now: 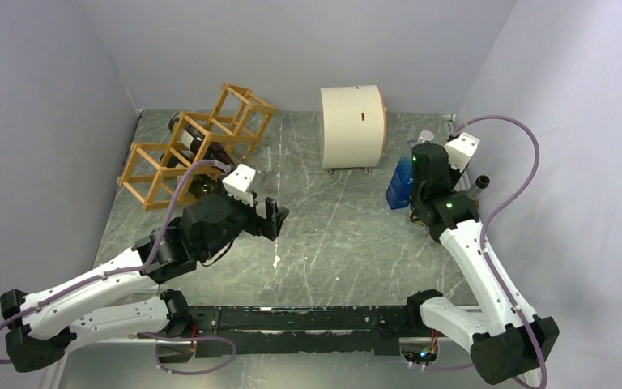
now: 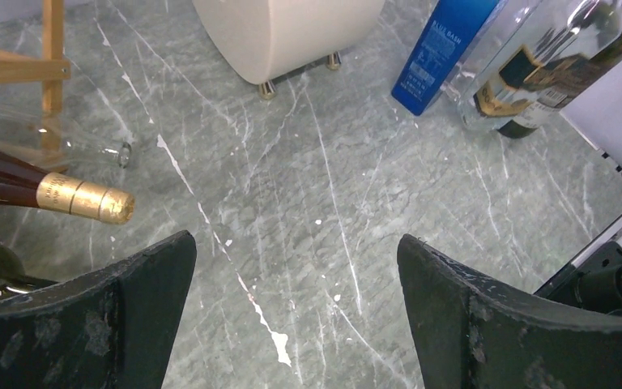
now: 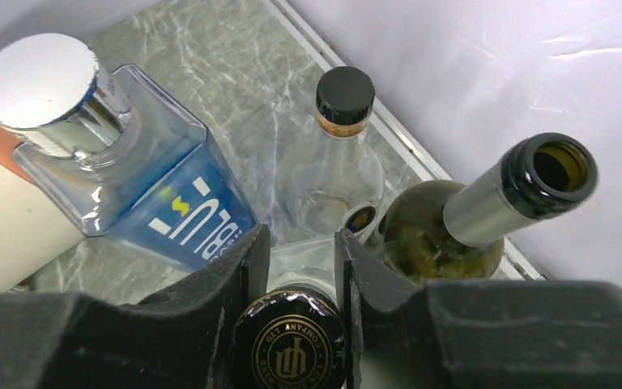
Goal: Take the wine bottle off the wine rack
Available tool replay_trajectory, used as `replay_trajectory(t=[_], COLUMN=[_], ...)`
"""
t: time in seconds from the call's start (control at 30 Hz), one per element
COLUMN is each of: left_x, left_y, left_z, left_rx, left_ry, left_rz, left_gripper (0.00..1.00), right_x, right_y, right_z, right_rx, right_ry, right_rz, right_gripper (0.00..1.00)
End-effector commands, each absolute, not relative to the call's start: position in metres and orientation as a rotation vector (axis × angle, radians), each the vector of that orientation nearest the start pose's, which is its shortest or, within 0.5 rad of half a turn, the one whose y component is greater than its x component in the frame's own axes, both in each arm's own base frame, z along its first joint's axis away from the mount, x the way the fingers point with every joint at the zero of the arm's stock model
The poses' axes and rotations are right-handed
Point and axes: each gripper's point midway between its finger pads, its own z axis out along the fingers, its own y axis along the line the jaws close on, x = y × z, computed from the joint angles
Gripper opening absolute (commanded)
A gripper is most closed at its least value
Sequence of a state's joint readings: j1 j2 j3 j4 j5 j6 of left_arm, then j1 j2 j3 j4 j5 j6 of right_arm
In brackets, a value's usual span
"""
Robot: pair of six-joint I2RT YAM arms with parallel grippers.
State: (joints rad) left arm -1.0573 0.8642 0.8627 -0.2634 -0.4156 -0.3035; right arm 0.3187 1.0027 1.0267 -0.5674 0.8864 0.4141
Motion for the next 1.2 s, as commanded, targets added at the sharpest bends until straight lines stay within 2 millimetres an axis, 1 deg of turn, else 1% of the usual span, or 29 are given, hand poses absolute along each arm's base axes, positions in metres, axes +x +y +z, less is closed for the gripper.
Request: replay_trajectory(t=[0.0, 0.13, 0.17, 0.23, 0.3, 0.43, 0.47, 0.53, 0.57, 0.63, 0.77, 0.8, 0.83, 0.93, 1.07, 1.17], left_x=[0.205, 0.203, 0.203, 0.202, 0.202, 0.201, 0.201, 0.201, 0.201, 0.201, 0.201, 0.201, 0.200, 0.200, 0.199, 0.200], left_y=[-0.234, -0.230, -0.230, -0.229, -0.229, -0.230, -0.230, -0.231, -0.230, -0.229, -0.226, -0.224, -0.223, -0.219, -0.211, -0.202], left_z=[0.298, 0.304, 0.306, 0.306, 0.306, 0.306, 0.306, 0.305, 0.305, 0.306, 0.309, 0.310, 0.310, 0.314, 0.322, 0.322], left_rx=[0.353, 0.340, 0.338, 0.335, 0.337, 0.346, 0.350, 0.354, 0.353, 0.351, 0.340, 0.336, 0.333, 0.324, 0.314, 0.310], left_ry=[1.767, 1.755, 1.753, 1.750, 1.751, 1.755, 1.757, 1.761, 1.762, 1.763, 1.750, 1.745, 1.742, 1.734, 1.723, 1.718], left_rz=[-0.589, -0.602, -0.607, -0.610, -0.612, -0.612, -0.609, -0.608, -0.605, -0.604, -0.605, -0.605, -0.604, -0.599, -0.584, -0.548], left_gripper=[0.98, 0.98, 0.98, 0.98, 0.98, 0.98, 0.98, 0.98, 0.98, 0.98, 0.98, 0.98, 0.98, 0.98, 0.98, 0.98], right_x=[0.319, 0.319, 0.318, 0.316, 0.314, 0.312, 0.313, 0.313, 0.312, 0.311, 0.308, 0.307, 0.308, 0.306, 0.307, 0.312], right_y=[-0.035, -0.035, -0.035, -0.035, -0.035, -0.034, -0.032, -0.029, -0.028, -0.026, -0.021, -0.019, -0.016, -0.005, 0.020, 0.048], right_z=[0.287, 0.281, 0.273, 0.266, 0.258, 0.248, 0.248, 0.249, 0.251, 0.258, 0.276, 0.276, 0.290, 0.315, 0.355, 0.378], right_rx=[0.639, 0.661, 0.658, 0.652, 0.653, 0.636, 0.623, 0.605, 0.600, 0.590, 0.542, 0.521, 0.506, 0.432, 0.265, 0.131], right_ry=[1.717, 1.727, 1.742, 1.750, 1.765, 1.797, 1.804, 1.816, 1.819, 1.817, 1.812, 1.821, 1.804, 1.789, 1.712, 1.647], right_rz=[-0.349, -0.348, -0.354, -0.351, -0.361, -0.365, -0.357, -0.340, -0.333, -0.315, -0.268, -0.258, -0.231, -0.156, -0.004, 0.137], right_gripper=[0.00, 0.00, 0.00, 0.00, 0.05, 0.18, 0.24, 0.39, 0.44, 0.55, 0.71, 0.73, 0.74, 0.76, 0.79, 0.83])
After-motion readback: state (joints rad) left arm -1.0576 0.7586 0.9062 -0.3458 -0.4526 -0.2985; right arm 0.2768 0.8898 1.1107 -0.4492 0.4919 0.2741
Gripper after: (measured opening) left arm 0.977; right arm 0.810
